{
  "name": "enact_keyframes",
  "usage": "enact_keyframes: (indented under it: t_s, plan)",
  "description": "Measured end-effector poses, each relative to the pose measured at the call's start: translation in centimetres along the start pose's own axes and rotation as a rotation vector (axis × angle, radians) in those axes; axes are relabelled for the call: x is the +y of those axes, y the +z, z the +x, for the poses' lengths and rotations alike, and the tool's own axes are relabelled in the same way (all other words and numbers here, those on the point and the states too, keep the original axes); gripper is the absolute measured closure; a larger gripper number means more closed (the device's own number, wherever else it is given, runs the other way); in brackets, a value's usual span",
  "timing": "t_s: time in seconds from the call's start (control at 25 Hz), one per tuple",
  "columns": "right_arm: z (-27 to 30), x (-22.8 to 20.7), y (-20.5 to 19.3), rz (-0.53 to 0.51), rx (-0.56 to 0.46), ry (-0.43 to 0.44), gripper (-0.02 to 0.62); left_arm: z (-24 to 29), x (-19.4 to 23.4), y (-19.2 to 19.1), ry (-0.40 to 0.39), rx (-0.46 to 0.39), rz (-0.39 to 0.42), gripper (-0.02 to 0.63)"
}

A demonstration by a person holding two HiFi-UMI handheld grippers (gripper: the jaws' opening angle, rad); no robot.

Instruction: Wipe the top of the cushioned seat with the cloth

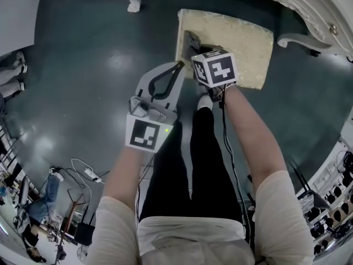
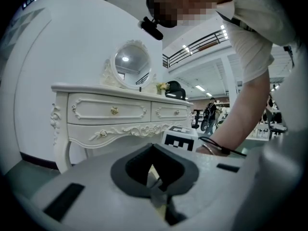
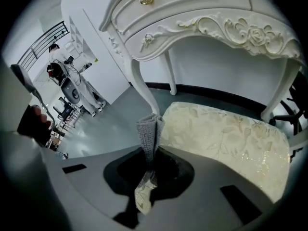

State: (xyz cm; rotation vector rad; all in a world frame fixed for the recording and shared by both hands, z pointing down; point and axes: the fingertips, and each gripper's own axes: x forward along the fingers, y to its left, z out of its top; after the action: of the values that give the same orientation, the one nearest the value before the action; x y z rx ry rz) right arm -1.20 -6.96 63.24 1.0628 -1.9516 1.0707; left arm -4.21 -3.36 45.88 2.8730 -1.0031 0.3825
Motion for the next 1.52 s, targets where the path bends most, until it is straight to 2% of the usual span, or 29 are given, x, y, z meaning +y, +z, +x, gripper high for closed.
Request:
enact_keyframes:
  t_s: [0.24, 0.44, 1.52]
  plan:
    - [0.6, -1.6, -1.2, -0.003, 0.051, -0.024, 0.565, 0.8, -0.5, 0.1, 0.028, -0.010, -0.035, 0.603]
    - [-0.5, -3.5, -1.8, 0.015, 0.053, -0.051, 0.565, 1.7, -1.8, 0.6, -0.009, -0.015, -0.004, 0.603]
    - [-9.9, -18.1, -8.3, 0.106, 0.057, -0.216, 0.565, 9.5, -11.3, 2.7, -0.153, -0.019, 0.020, 0.603]
